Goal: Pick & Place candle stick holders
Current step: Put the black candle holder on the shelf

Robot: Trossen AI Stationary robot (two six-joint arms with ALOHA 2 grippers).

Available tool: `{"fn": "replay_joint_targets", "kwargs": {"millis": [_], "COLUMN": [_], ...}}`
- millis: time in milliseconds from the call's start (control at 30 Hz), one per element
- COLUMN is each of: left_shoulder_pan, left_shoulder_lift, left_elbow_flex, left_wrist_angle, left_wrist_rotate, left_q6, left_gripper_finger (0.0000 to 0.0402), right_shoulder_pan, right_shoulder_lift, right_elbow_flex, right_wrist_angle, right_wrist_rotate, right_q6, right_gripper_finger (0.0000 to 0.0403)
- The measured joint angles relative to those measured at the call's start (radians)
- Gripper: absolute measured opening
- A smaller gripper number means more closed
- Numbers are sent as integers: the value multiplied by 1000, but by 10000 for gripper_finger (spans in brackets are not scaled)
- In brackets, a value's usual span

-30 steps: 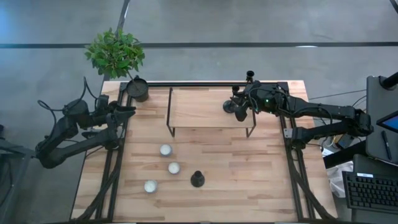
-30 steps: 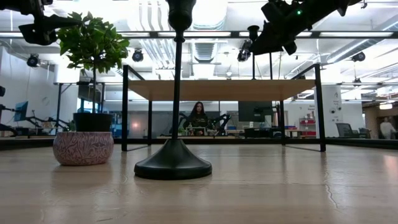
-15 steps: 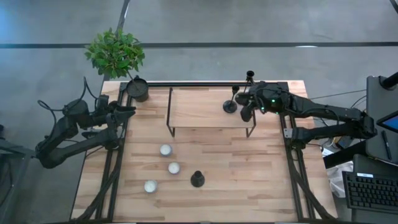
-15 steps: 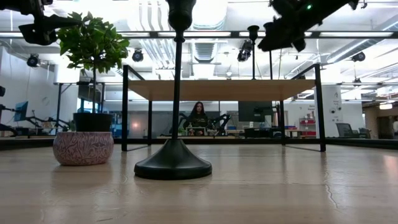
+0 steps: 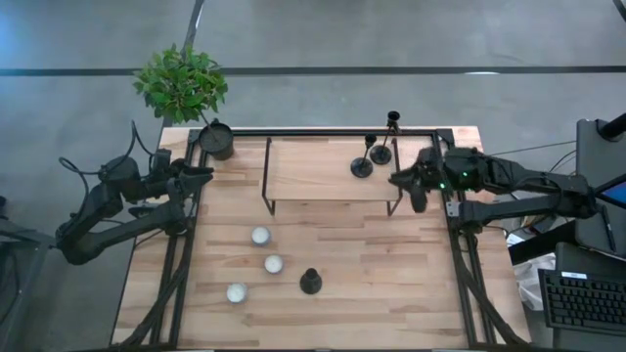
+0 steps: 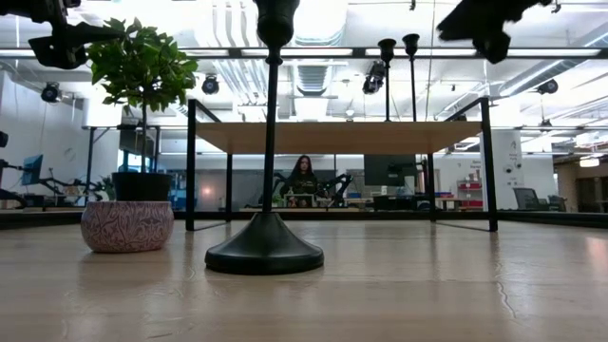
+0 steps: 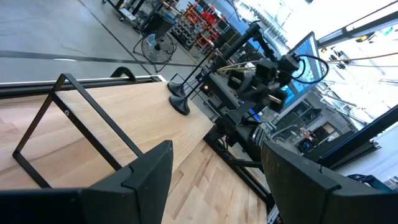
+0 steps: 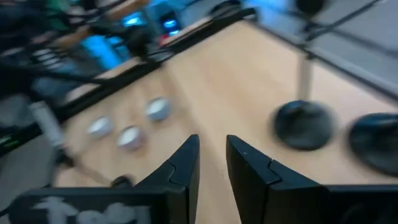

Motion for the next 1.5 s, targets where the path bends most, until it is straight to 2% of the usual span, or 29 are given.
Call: {"fn": "replay_joint_targets", "kwargs": {"millis": [300, 567, 667, 1033, 1167, 1233, 1367, 1500], "left_shoulder_pan": [0, 0, 0, 0, 0, 0, -1, -1], "left_shoulder_lift": [0, 0, 0, 0, 2, 9, 17, 23], "left_elbow_flex": [0, 0, 0, 0, 0, 0, 0, 0], "left_wrist_angle": [0, 0, 0, 0, 19, 56, 52, 53], "left_wrist_rotate": [0, 0, 0, 0, -34, -62, -32, 26], "left_q6": [0, 0, 0, 3, 2, -52, -5, -95], "left_gripper_finger": [241, 241, 241, 241, 241, 241, 241, 241], "right_shoulder_pan": [181, 366, 422, 594, 623, 632, 635, 635], "right_shoulder_lift": [24, 83, 104, 115, 118, 120, 130, 140], "right_elbow_flex": [-1, -1, -1, -2, -2, -2, -2, -2], "right_wrist_angle": [0, 0, 3, 53, 54, 54, 53, 47], "right_wrist_rotate": [-147, -142, -89, 209, 250, 274, 305, 305], "right_q6": [127, 232, 268, 329, 367, 378, 377, 376], "right_gripper_finger": [49, 34, 28, 8, 8, 8, 8, 8]}}
